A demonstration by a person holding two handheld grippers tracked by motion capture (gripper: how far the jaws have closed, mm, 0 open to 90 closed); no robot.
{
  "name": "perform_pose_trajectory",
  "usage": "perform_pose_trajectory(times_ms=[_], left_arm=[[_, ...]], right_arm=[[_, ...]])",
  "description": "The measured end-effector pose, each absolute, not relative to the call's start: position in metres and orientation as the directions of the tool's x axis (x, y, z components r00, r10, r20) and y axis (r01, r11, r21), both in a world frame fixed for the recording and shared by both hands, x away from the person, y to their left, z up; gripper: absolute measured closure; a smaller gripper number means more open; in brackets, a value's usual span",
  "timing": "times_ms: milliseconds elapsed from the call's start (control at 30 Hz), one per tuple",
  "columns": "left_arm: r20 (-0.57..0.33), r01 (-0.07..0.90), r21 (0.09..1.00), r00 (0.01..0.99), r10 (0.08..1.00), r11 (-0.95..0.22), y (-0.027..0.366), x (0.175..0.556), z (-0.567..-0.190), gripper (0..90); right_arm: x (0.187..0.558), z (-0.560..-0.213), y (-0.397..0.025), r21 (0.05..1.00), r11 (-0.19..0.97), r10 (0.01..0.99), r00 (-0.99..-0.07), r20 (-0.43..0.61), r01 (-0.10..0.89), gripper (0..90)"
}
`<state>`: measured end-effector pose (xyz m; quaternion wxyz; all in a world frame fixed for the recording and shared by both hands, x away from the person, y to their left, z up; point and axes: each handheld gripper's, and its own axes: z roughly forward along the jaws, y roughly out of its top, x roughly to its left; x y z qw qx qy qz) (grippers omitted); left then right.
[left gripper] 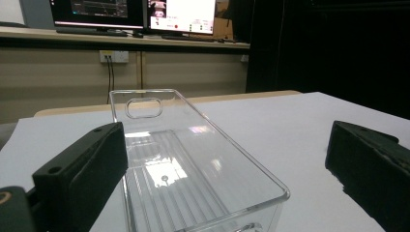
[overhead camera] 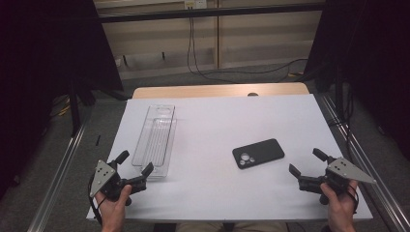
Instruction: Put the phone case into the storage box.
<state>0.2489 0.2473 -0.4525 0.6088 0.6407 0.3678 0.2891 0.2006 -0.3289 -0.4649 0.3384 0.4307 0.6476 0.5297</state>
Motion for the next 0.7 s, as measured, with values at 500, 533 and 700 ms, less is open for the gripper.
perform_pose_trajectory(times_ms=[500, 533, 700], left_arm=[[-0.084, 0.117, 0.993, 0.558, 0.825, 0.022, 0.2445, 0.2489, -0.4516, 1.7], [-0.084, 0.120, 0.993, 0.561, 0.824, 0.020, 0.2444, 0.2486, -0.4518, 1.7], [-0.085, 0.122, 0.992, 0.566, 0.820, 0.019, 0.2439, 0.2478, -0.4522, 1.7]], right_arm=[[0.2034, -0.4667, -0.3294, 0.977, 0.041, 0.921, -0.388, 0.044, 0.207, 0.0], [0.2033, -0.4665, -0.3291, 0.977, 0.035, 0.920, -0.389, 0.051, 0.212, 0.0], [0.2038, -0.4661, -0.3270, 0.977, 0.033, 0.913, -0.403, 0.055, 0.209, 0.0]])
